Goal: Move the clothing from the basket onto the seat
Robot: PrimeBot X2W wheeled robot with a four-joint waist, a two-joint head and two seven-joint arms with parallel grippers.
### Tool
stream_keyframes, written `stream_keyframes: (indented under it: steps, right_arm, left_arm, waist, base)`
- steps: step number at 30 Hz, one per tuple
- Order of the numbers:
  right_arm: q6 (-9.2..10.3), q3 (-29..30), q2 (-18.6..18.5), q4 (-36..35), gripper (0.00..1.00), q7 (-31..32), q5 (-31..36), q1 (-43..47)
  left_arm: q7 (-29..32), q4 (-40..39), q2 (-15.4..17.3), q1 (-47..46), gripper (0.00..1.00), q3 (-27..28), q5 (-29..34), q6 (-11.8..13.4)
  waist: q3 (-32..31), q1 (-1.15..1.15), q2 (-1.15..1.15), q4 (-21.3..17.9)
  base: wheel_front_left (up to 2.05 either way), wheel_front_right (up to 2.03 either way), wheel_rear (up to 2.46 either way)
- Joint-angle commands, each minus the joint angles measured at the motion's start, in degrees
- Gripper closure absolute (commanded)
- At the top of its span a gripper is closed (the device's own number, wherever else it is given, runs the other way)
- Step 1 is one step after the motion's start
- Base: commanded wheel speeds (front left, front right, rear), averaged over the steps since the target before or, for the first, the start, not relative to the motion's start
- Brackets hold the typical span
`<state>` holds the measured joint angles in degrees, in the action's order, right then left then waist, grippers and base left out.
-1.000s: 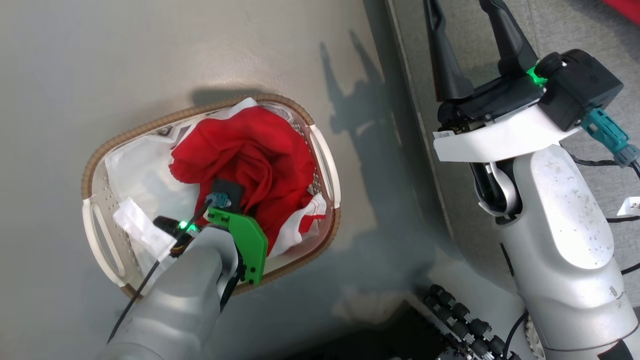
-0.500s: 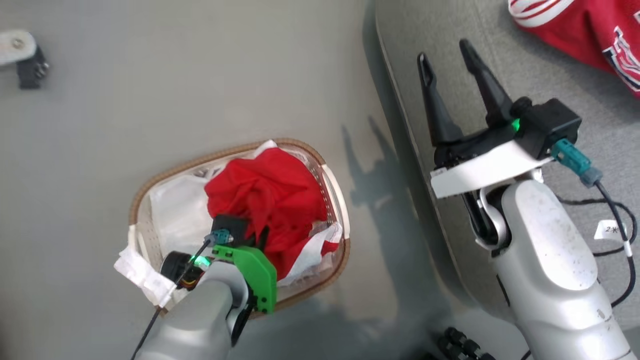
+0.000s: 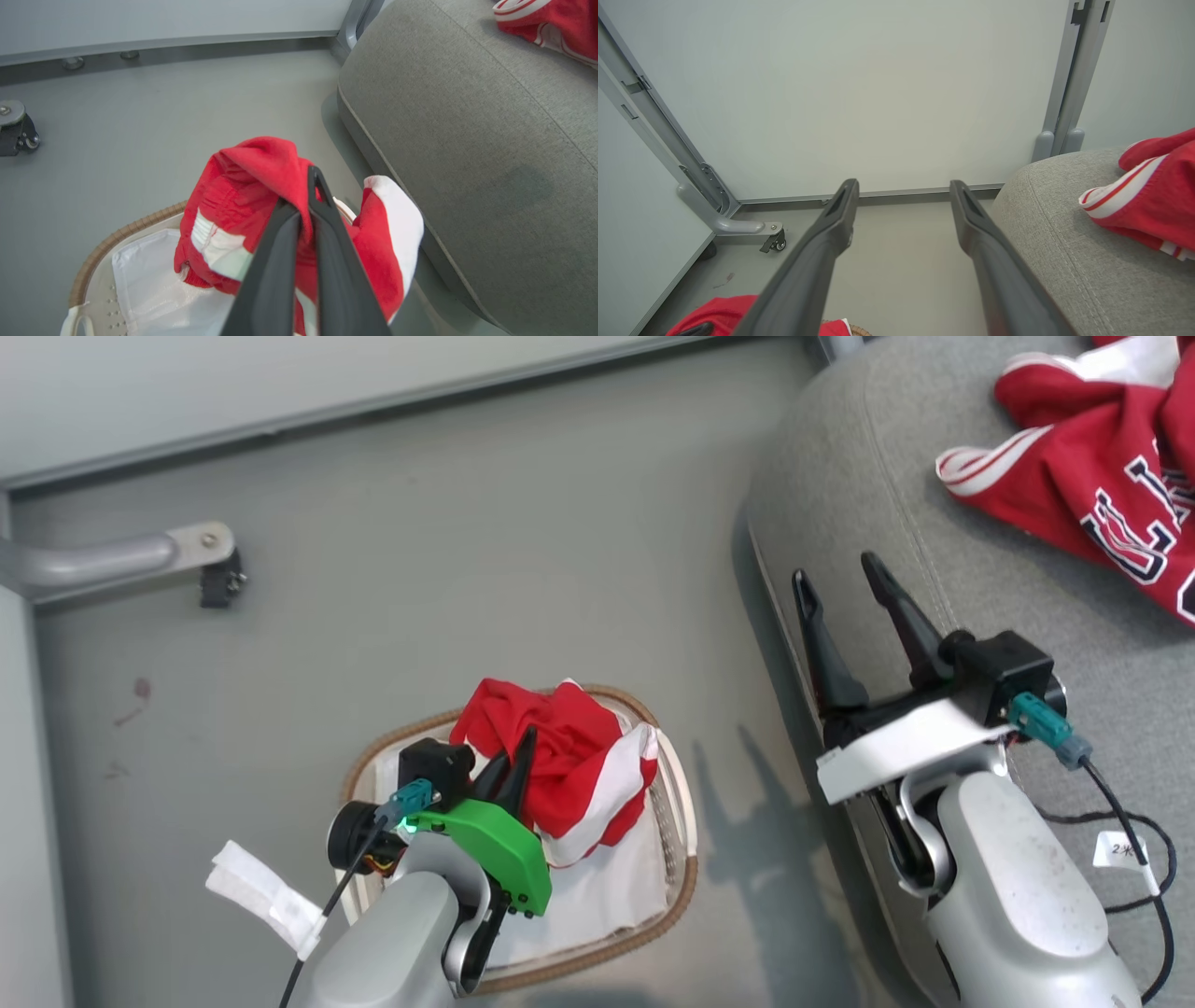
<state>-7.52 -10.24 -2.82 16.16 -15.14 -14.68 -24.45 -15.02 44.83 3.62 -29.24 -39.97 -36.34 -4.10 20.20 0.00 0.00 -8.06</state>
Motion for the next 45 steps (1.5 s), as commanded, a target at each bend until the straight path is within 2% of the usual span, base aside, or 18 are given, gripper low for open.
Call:
stream_keyframes:
  steps: [1, 10, 20, 25, 29, 41, 45]
  right_arm:
    - [0.06, 0.1, -0.2, 0.4, 0.0, 0.0, 0.3, 1.5]
    - [0.06, 0.9, -0.3, 1.9, 0.0, 0.0, 0.4, 6.2]
    - [0.06, 0.6, -0.2, 3.7, 0.0, 0.0, 0.6, 10.5]
    - [0.06, -1.8, -0.2, 5.7, 0.0, 0.0, 2.3, 12.1]
    - [0.06, -6.2, -1.0, 7.9, 0.0, 0.0, 4.2, 12.3]
    - [0.06, -19.5, -1.0, 12.4, 0.0, 0.0, 3.4, 3.5]
    - [0.06, -22.3, -0.7, 13.6, 0.0, 0.0, 1.8, 1.0]
  left_arm:
    - [-0.2, -1.7, 0.2, 1.5, 1.0, 1.5, 1.4, -0.2]
    - [-0.2, -12.5, -0.4, 5.7, 1.0, 10.1, 7.7, -1.4]
    - [-0.2, -22.4, -0.6, 5.9, 1.0, 15.5, 10.6, -2.4]
    - [-0.2, -24.9, -0.7, 5.1, 1.0, 15.6, 10.7, -2.4]
    - [-0.2, -25.9, -0.7, 4.6, 1.0, 14.4, 9.9, -2.3]
    - [-0.2, -26.9, -0.7, 3.7, 1.0, 10.0, 8.4, -1.3]
    - [-0.2, -26.9, -0.7, 3.3, 1.0, 8.7, 7.6, -1.2]
  waist:
    - [-5.1, 0.0, 0.0, 3.5]
    - [-10.8, 0.0, 0.0, 6.0]
    - [-14.6, 0.0, 0.0, 7.3]
    - [-15.1, 0.0, 0.0, 7.9]
    - [-15.3, 0.0, 0.0, 8.9]
    - [-14.4, 0.0, 0.0, 12.0]
    - [-14.2, 0.0, 0.0, 13.0]
  base:
    - [0.0, 0.0, 0.0]
    - [0.0, 0.0, 0.0]
    - [0.0, 0.0, 0.0]
    - [0.0, 0.0, 0.0]
    - [0.0, 0.0, 0.0]
    - [0.0, 0.0, 0.0]
    - [0.0, 0.0, 0.0]
